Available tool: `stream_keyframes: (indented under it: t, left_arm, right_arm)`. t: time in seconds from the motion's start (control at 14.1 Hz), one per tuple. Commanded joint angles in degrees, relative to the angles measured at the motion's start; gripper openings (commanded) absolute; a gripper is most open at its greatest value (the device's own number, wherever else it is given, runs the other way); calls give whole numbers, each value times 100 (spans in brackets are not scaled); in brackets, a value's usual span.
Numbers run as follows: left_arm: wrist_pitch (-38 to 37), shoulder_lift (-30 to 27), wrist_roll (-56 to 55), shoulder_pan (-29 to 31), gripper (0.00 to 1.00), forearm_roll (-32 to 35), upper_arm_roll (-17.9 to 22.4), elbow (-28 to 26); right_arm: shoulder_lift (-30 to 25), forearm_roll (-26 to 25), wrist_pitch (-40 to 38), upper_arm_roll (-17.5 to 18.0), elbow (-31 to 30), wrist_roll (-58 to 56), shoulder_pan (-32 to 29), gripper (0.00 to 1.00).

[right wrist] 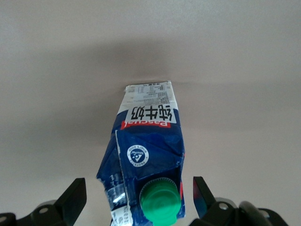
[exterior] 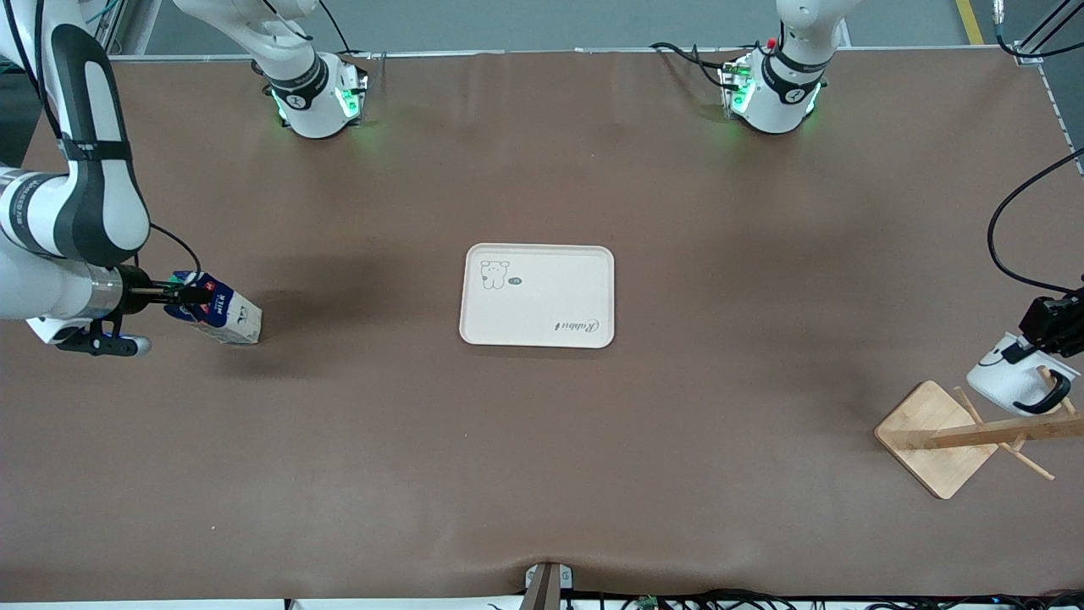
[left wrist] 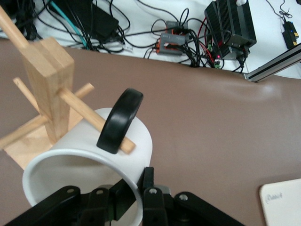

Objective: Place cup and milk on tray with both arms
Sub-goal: 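Lift the mug off the stand with the left gripper toward the tray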

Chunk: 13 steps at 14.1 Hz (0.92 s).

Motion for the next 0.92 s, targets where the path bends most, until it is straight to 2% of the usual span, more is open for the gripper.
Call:
stream_keyframes:
  t: [0.0, 0.07, 0.14, 0.21, 0.28, 0.35, 0.42, 0.64, 0.85]
  left_arm:
    - [-583, -325, -713, -32, 0, 139, -99, 23]
    - [-777, -396, -1046, -32, 0, 140, -99, 32]
    - [-901, -475, -1285, -32, 0, 148, -108, 23]
    - [-1006, -545, -1496, -32, 0, 149, -169, 14]
    - [-1051, -589, -1768, -32, 0, 209, -256, 23]
    - [-1060, -651, -2136, -32, 0, 454, -388, 40]
    - [-1060, -677, -2609, -32, 0, 700, -633, 67]
    - [-1017, -695, -4060, -32, 0, 1386, -1353, 233]
    - [-946, -512, -5650, -84, 0, 2325, -2188, 452]
  right_arm:
    - [-331, -169, 479, 22, -532, -153, -25, 100]
    - [-331, -169, 488, 22, -550, -171, -25, 100]
    - [-340, -169, 488, 22, -550, -189, -16, 84]
    - [-366, -169, 480, 22, -550, -189, 1, 63]
    - [-401, -169, 454, 31, -550, -189, 1, 33]
    - [-402, -169, 436, 31, -550, -189, 10, 14]
    - [-402, -169, 410, 31, -559, -232, 10, 0]
    - [-410, -169, 304, 48, -437, -356, 10, 0]
    - [-375, -169, -82, 49, -33, -356, 1, 0]
